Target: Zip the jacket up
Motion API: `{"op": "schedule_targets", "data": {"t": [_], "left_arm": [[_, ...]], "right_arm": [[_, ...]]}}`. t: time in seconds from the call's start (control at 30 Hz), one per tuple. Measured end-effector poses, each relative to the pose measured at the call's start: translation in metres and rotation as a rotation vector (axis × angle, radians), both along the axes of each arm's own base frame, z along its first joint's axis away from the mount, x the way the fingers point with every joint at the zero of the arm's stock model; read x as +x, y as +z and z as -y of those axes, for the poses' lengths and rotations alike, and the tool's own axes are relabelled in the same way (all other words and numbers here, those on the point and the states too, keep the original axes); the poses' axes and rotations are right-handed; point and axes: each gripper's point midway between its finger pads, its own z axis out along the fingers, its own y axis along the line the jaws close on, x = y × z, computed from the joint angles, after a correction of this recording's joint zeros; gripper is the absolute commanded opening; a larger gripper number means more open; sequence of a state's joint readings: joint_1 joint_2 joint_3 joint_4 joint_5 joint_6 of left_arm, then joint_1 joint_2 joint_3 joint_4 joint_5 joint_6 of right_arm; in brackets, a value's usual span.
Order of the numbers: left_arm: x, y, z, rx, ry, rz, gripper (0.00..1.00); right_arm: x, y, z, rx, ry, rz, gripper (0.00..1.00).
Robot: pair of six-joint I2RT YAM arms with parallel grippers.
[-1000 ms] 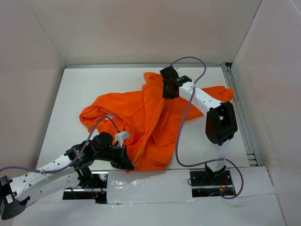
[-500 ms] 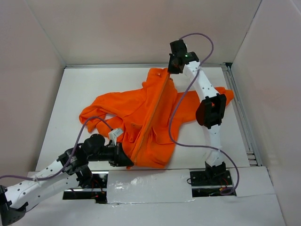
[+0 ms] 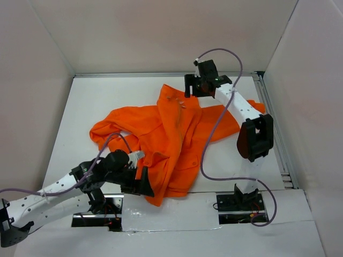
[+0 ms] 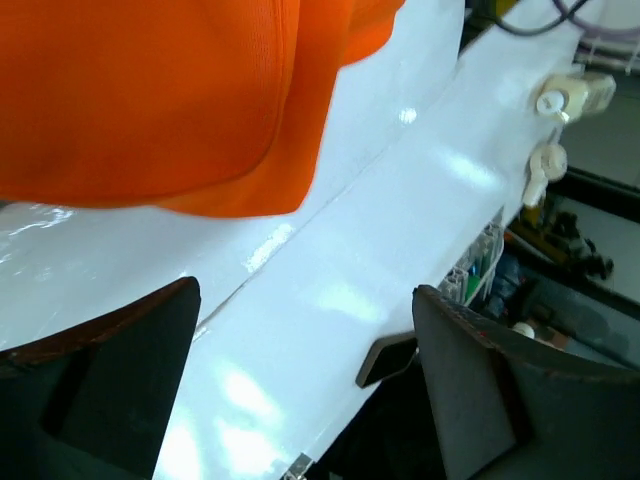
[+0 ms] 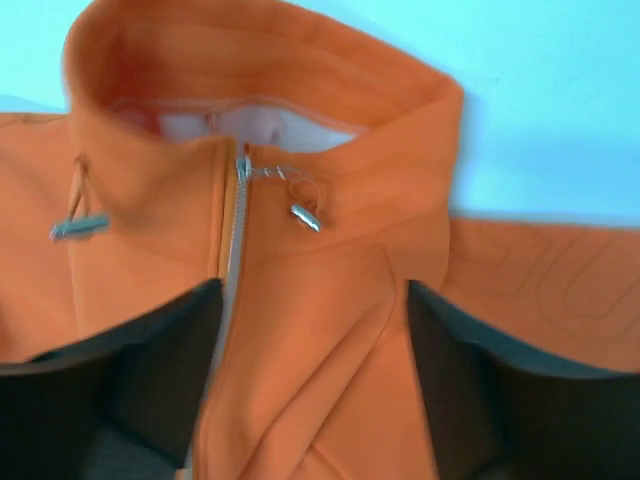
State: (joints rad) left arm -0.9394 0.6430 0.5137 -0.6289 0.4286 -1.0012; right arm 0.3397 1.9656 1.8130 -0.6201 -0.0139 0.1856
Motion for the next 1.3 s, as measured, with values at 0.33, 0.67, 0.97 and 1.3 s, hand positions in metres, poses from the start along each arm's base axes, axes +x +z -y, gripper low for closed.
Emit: {"op": "schedule_targets", "data": {"t": [0.33, 0.67, 0.97, 1.3], "left_arm": [[0.105, 0.077, -0.010, 0.087, 0.342, 0.251, 0.99], [0.310, 0.031, -0.045, 0.238, 0.473, 0.253, 0.99], [0.448, -0.008, -0.063, 0.338, 0.284, 0.496, 0.99], [0.471, -0.070, -0.011, 0.226, -0.183, 0.676, 0.93]], "right_arm": [[-0.029, 0.056, 0.080, 0.079, -0.107, 0.109, 0.94], [-0.005, -0.027, 0.097, -0.019, -0.048, -0.056, 0.99], [0.011, -0.096, 0.107, -0.125, 0.055, -0.166, 0.99], [0.015, -0.131, 0.118, -0.309, 0.334, -0.201, 1.00]]}}
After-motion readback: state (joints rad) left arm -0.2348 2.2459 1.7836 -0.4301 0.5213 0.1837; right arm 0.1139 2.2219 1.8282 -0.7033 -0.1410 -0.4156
